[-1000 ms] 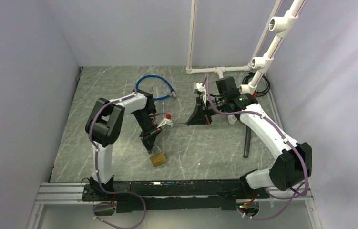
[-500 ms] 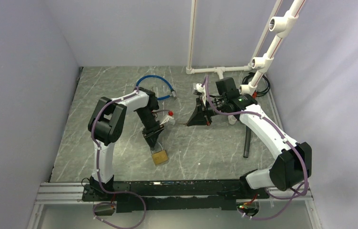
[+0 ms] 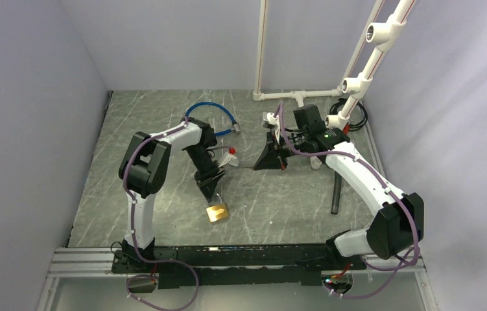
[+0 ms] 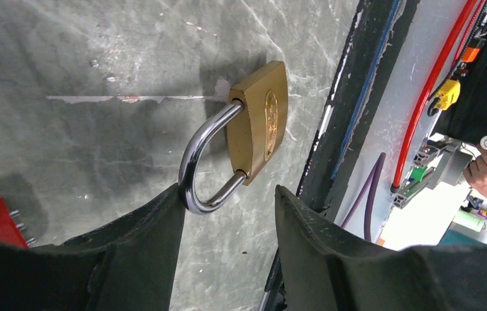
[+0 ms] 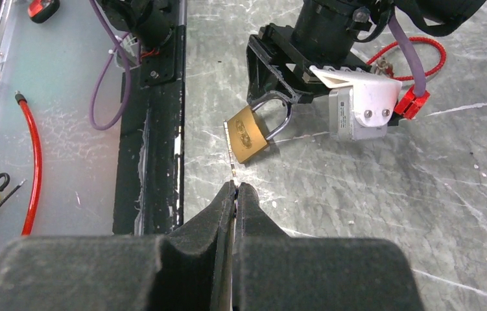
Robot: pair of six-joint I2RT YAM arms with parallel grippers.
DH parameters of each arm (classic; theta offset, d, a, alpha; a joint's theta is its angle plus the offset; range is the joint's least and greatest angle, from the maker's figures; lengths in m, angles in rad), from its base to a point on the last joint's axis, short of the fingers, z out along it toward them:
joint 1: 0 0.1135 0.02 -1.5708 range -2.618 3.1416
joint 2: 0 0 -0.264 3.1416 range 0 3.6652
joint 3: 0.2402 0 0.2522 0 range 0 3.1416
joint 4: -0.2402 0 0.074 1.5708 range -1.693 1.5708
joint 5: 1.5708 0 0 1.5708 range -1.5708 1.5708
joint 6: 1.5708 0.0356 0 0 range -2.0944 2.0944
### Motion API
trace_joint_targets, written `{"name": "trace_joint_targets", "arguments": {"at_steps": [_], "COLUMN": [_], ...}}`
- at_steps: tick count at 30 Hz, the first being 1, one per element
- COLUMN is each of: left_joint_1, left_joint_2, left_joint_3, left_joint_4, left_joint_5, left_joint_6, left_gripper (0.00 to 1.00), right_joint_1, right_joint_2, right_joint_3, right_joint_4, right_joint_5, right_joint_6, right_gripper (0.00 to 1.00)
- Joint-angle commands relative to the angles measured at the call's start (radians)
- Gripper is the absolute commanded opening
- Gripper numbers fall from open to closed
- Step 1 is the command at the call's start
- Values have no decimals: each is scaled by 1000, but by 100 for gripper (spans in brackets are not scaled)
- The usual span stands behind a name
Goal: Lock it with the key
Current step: Place the lock at the center of the board, then place the key at the center of the board.
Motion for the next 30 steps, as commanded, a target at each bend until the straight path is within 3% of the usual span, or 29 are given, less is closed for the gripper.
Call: {"name": "trace_joint_targets", "arguments": {"at_steps": [1, 8, 13, 16, 18, 24, 30], "left_joint_1": [17, 76, 191, 305, 391, 581, 617], "left_joint_2": [-97, -206, -329, -421, -484, -652, -718], "left_joint_3": [-14, -29, -50, -72, -84, -137, -178], "left_joint_4": [54, 65, 68, 116, 150, 358, 422], "left_joint_5": [0, 59, 144, 208, 248, 262, 142], "left_joint_6": [-59, -109, -173, -250, -293, -531, -726], "left_gripper": [57, 66, 77, 93, 99, 99, 99], "right_joint_1": [7, 15, 78, 144, 195, 313, 397], "right_joint_2": [-26, -29, -14, 24, 61, 199, 288], "right_joint_3": [0, -19, -23, -13, 5, 70, 38], "right_joint_4": [44, 87, 129, 140, 147, 145, 260], "right_joint_5": [-1, 38, 119, 190, 231, 354, 429], "right_joint_6": [2, 29, 41, 26, 26, 10, 56], "right_gripper": [0, 0, 0, 0, 0, 0, 0]}}
